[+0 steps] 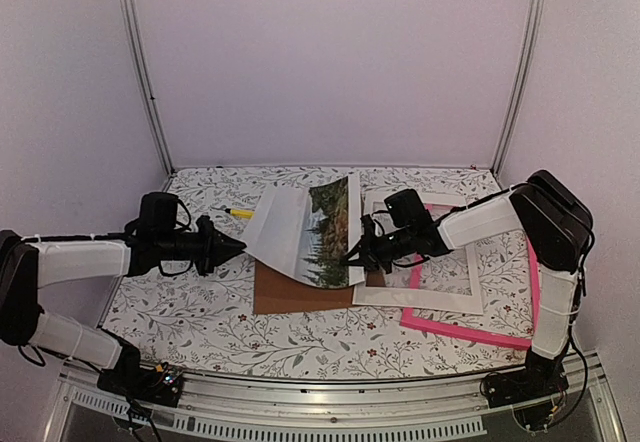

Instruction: Take the photo out of the frame

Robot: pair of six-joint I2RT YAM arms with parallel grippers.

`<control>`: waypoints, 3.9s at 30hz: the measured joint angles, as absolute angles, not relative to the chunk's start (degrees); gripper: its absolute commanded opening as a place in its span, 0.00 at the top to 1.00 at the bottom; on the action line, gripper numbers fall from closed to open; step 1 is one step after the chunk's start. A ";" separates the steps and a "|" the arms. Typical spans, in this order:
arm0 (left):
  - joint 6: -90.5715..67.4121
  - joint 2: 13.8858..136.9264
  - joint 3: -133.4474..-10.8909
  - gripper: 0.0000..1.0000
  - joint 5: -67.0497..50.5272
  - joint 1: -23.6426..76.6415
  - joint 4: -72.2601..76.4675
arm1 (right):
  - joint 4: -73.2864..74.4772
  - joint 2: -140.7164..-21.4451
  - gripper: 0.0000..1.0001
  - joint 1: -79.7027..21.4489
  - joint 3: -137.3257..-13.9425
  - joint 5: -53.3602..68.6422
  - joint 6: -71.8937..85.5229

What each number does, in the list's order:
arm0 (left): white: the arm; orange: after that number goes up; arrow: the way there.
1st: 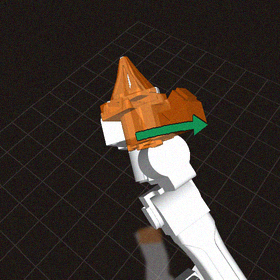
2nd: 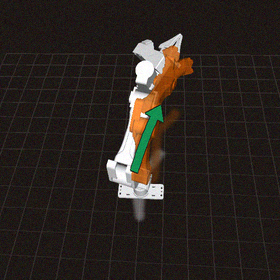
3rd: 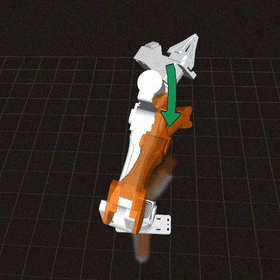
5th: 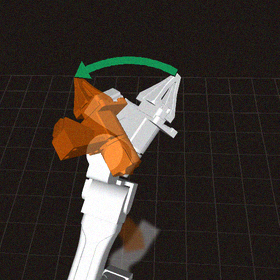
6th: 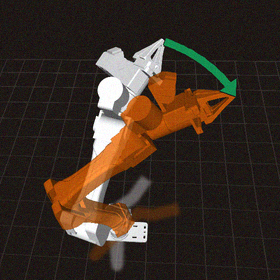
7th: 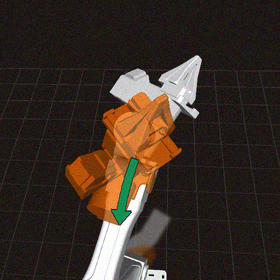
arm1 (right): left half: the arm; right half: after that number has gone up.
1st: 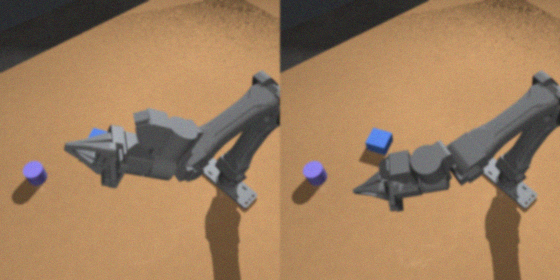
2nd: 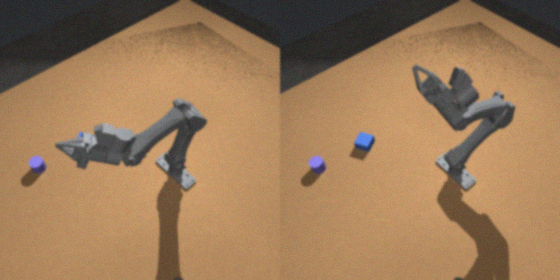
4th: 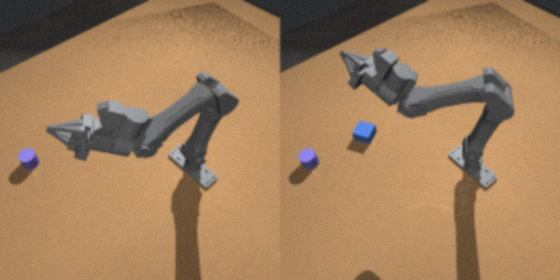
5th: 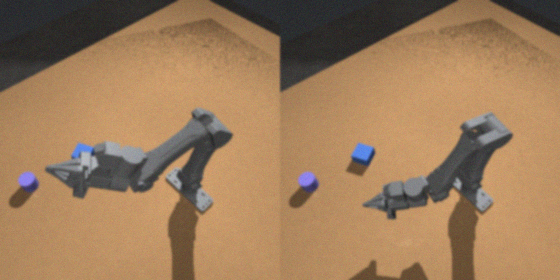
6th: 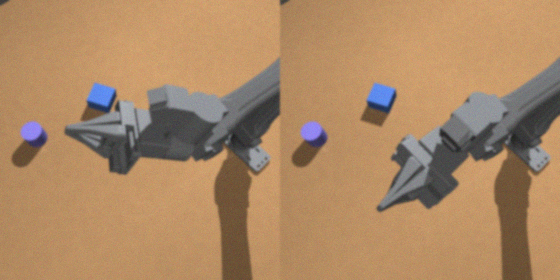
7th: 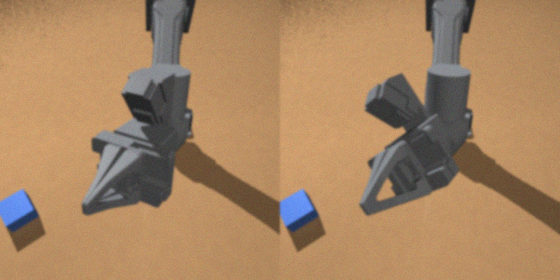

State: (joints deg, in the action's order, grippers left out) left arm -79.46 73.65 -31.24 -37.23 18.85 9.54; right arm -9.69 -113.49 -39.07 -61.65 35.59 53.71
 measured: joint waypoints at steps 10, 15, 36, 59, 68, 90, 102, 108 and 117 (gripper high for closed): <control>-66.22 76.53 -35.40 0.95 -34.48 21.74 0.14 | 4.21 -108.92 1.00 -39.05 -65.30 25.76 43.68; -63.02 78.89 -40.97 0.96 -31.55 26.02 -1.21 | 7.73 -105.36 1.00 -38.68 -64.66 23.03 40.91; -56.01 85.67 -52.56 0.92 -25.02 34.15 -2.28 | 18.04 -83.50 1.00 -25.47 -48.05 28.42 31.59; -51.88 87.68 -57.71 0.92 -24.97 35.24 -3.38 | 37.63 -78.32 1.00 -18.11 -49.58 23.38 22.79; -50.76 88.53 -58.87 0.92 -24.99 35.27 -3.90 | 39.99 -78.32 0.98 -16.91 -49.60 20.99 21.54; -50.52 88.53 -59.00 0.92 -24.93 35.31 -3.99 | 42.87 -78.35 0.36 -16.40 -50.68 15.00 19.70; -50.02 88.53 -59.00 0.92 -24.62 35.35 -3.99 | 43.99 -78.39 0.01 -16.40 -53.32 10.37 20.32; -49.39 88.51 -59.00 0.90 -23.77 35.35 -4.08 | 44.12 -78.37 0.01 -16.40 -54.26 9.52 20.60; -45.71 86.26 -59.44 0.63 -19.14 35.53 -6.63 | 41.67 -78.06 0.01 -16.40 -55.94 9.43 21.45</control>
